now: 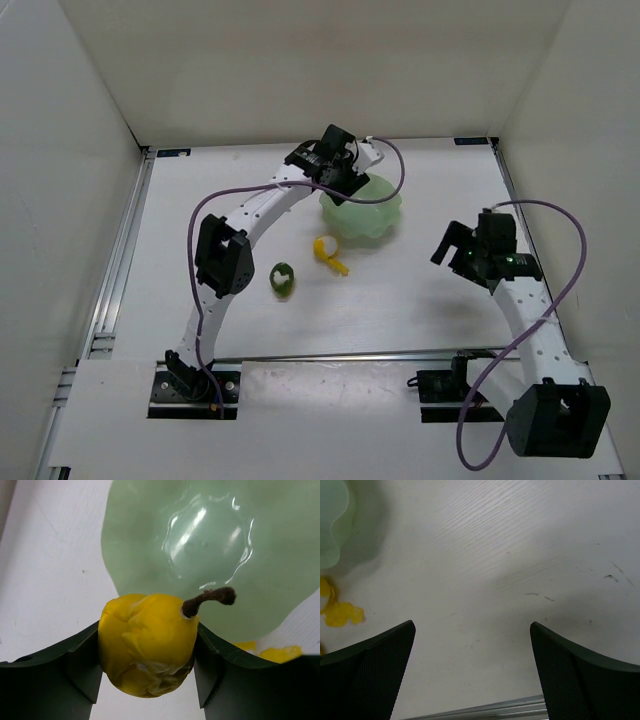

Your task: Place and organize the fake fruits in the fruit bowl

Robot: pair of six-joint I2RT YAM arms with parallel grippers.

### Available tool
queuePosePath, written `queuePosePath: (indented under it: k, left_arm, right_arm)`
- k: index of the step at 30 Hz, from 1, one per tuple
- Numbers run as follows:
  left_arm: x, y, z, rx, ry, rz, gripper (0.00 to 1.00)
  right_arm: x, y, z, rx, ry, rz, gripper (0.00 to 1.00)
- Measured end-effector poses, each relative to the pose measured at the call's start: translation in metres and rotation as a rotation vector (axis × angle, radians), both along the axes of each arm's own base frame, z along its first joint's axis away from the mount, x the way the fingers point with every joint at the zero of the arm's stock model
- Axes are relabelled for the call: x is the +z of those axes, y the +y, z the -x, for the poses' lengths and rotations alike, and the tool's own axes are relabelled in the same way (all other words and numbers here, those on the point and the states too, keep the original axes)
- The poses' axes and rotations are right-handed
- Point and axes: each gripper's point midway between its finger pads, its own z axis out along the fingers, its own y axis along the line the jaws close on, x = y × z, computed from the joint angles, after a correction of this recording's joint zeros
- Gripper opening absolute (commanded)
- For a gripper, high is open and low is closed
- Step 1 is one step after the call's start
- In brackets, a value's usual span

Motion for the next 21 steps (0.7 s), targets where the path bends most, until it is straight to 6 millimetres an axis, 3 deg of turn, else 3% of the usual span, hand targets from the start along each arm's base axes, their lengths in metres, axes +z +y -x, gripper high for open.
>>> queuePosePath:
  k: [3,7,12,17,21]
  left_arm:
    - [0.014,-0.016,-0.005,-0.008,-0.041,0.042,1.0]
    - [0.032,-0.024,-0.013,0.017,-0.093,0.084,1.0]
    - [0.031,-0.007,-0.021,0.112,-0.125,0.043,1.0]
    - [0.04,0.039,-0.017,0.233,-0.114,0.029,1.0]
    - [0.07,0.112,-0.013,0.379,-0.127,0.06,1.0]
  right_arm:
    - [-0.003,0.027,0.0,0.121,0.004,0.025,0.99]
    - [-0.009,0.062,0.001,0.265,0.014,0.051,0.99]
    - [-0.015,0.115,0.0,0.453,0.039,0.086,0.99]
    - [-0.014,0.181,-0.01,0.615,0.031,0.105,0.99]
    - [-0.023,0.233,-0.024,0.684,0.042,0.115,0.99]
